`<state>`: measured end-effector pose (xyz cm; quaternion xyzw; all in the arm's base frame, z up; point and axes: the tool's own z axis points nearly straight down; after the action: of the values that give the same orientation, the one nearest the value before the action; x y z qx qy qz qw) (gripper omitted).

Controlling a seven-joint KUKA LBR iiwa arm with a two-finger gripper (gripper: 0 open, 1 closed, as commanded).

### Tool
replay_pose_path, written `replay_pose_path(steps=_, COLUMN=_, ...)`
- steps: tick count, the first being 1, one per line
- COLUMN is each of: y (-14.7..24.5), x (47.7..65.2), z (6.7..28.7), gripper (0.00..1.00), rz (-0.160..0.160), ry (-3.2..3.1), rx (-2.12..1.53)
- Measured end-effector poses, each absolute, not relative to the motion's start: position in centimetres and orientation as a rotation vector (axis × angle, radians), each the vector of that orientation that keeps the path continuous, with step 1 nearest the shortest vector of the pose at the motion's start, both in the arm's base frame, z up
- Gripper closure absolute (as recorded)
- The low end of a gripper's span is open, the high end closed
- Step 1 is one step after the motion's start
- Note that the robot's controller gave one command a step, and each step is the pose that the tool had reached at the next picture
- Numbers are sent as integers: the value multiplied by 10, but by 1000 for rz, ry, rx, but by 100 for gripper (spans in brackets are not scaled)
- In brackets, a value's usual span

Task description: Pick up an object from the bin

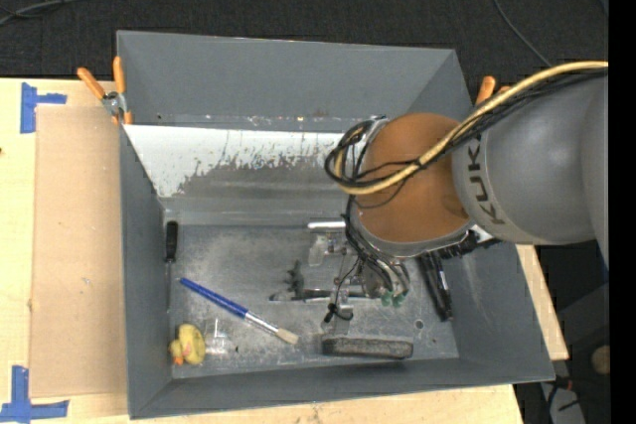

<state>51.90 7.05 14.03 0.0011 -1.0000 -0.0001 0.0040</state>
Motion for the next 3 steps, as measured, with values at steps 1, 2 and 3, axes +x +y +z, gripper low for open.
replay_pose_path(steps=1, y=70, x=521, z=143, gripper=0, rz=-1, ry=-3139, rx=-1)
replay_pose_path(steps=2, y=7, x=570, z=72, gripper=0, rz=-2, ry=-3140, rx=-150)
replay_pose_path(steps=3, y=-16, x=583, z=44, gripper=0, rz=-5, ry=-3140, rx=-154)
